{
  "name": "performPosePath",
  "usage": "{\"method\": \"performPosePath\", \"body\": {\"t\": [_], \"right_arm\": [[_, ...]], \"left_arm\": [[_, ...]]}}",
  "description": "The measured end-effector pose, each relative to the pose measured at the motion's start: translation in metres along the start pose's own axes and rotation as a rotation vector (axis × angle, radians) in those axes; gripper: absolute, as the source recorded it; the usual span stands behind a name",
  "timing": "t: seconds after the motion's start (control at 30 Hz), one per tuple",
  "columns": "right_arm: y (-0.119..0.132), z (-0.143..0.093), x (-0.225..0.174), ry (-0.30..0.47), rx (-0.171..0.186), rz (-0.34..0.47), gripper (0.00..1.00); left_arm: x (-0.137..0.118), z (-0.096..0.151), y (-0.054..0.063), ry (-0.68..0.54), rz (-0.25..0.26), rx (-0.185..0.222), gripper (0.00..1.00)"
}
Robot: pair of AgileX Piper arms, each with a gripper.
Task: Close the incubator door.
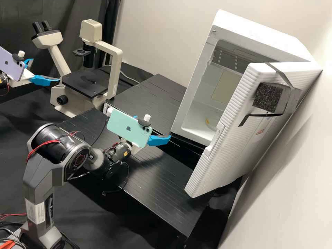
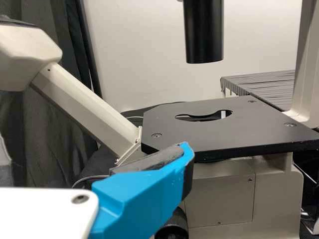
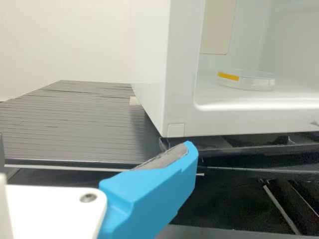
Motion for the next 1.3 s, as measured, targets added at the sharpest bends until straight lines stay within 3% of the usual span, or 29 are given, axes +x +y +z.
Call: {"method": "performPosePath", "body": {"t": [0.3, 0.47, 0.7, 0.97, 1.1, 1.3], "right_arm": [[0.000, 0.000, -0.001, 0.002, 0.000, 0.005, 1.00], [0.010, 0.011, -0.034, 0.026, -0.023, 0.050, 1.00], [0.042, 0.014, -0.101, 0.116, 0.030, 0.224, 1.00], [0.057, 0.011, -0.161, 0.150, 0.002, 0.388, 1.00], [0.065, 0.022, -0.164, 0.095, 0.006, 0.435, 1.00], [0.073, 0.039, -0.147, 0.016, 0.023, 0.416, 1.00]], "left_arm": [[0.000, 0.000, 0.000, 0.000, 0.000, 0.000, 1.00], [0.000, 0.000, 0.000, 0.000, 0.000, 0.000, 1.00], [0.000, 0.000, 0.000, 0.000, 0.000, 0.000, 1.00], [0.000, 0.000, 0.000, 0.000, 0.000, 0.000, 1.00], [0.000, 0.000, 0.000, 0.000, 0.000, 0.000, 1.00], [0.000, 0.000, 0.000, 0.000, 0.000, 0.000, 1.00]]}}
